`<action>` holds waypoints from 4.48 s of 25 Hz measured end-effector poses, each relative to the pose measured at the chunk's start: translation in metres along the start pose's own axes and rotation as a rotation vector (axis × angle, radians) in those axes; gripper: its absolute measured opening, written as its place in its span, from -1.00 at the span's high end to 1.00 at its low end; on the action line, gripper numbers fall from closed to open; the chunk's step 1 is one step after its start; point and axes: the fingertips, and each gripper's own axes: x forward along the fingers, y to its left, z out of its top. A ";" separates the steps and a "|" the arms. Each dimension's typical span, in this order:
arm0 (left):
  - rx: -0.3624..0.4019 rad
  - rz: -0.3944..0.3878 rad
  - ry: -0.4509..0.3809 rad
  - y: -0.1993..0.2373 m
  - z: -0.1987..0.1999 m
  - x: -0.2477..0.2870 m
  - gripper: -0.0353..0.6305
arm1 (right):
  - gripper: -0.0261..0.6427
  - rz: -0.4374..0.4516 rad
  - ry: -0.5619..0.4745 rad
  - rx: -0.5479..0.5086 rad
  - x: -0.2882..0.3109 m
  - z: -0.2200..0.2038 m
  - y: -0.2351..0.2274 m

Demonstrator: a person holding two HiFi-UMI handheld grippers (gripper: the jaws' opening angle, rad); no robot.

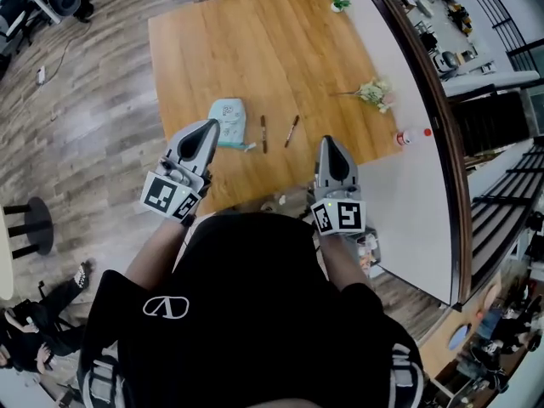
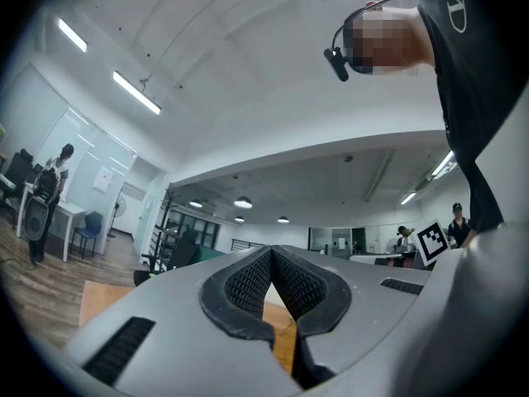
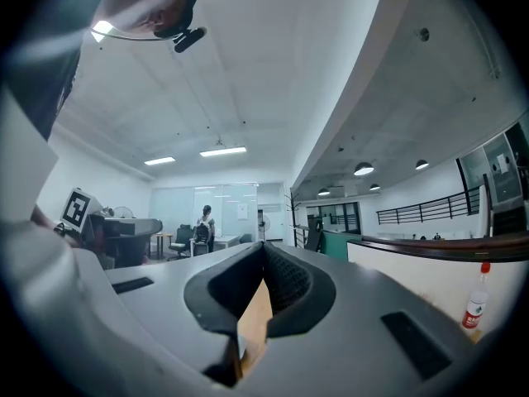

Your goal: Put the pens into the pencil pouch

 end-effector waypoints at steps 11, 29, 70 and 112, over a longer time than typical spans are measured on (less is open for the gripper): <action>-0.002 0.056 0.029 0.013 -0.008 0.007 0.88 | 0.94 0.049 0.020 0.018 0.012 -0.008 -0.009; 0.681 -0.154 0.513 0.015 -0.117 0.034 -0.25 | 0.94 0.012 0.062 0.034 -0.002 -0.021 -0.026; 0.593 -0.607 1.336 0.088 -0.427 -0.032 0.82 | 0.94 -0.079 0.238 0.050 -0.028 -0.076 -0.027; -0.665 0.148 0.493 0.034 -0.195 0.029 0.84 | -0.28 -0.072 0.004 -0.097 0.036 -0.014 -0.047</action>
